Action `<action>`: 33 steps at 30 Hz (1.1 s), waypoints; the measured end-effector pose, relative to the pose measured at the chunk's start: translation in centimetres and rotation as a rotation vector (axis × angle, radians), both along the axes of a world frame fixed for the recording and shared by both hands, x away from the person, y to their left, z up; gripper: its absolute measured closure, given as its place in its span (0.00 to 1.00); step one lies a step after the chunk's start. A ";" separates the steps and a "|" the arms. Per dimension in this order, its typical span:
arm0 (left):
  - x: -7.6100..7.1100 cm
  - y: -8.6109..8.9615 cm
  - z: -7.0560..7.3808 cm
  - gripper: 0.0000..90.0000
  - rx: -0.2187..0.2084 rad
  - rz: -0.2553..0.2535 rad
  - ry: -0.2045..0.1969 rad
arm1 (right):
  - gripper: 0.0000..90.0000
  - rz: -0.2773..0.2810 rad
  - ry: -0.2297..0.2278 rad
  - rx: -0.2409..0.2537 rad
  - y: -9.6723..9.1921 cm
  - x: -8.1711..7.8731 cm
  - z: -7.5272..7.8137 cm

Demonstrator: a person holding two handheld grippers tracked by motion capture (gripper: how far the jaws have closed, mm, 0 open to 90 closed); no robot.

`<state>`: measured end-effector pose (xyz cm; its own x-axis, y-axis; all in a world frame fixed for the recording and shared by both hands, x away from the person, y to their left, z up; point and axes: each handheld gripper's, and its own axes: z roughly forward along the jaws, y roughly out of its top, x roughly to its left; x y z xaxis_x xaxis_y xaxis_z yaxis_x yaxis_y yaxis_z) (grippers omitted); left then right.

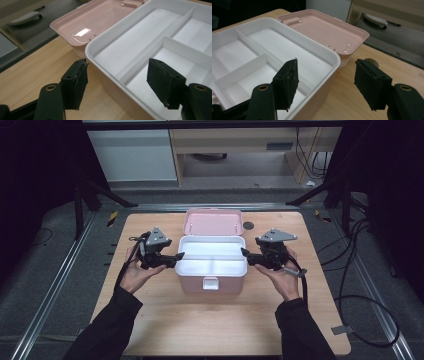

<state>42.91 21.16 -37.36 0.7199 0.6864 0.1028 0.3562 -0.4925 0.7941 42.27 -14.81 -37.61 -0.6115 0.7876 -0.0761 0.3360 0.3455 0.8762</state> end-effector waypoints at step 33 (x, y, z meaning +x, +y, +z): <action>5.0 -3.1 1.4 0.62 0.307 -0.410 0.154 | 0.67 0.479 0.156 -0.376 3.0 5.0 1.5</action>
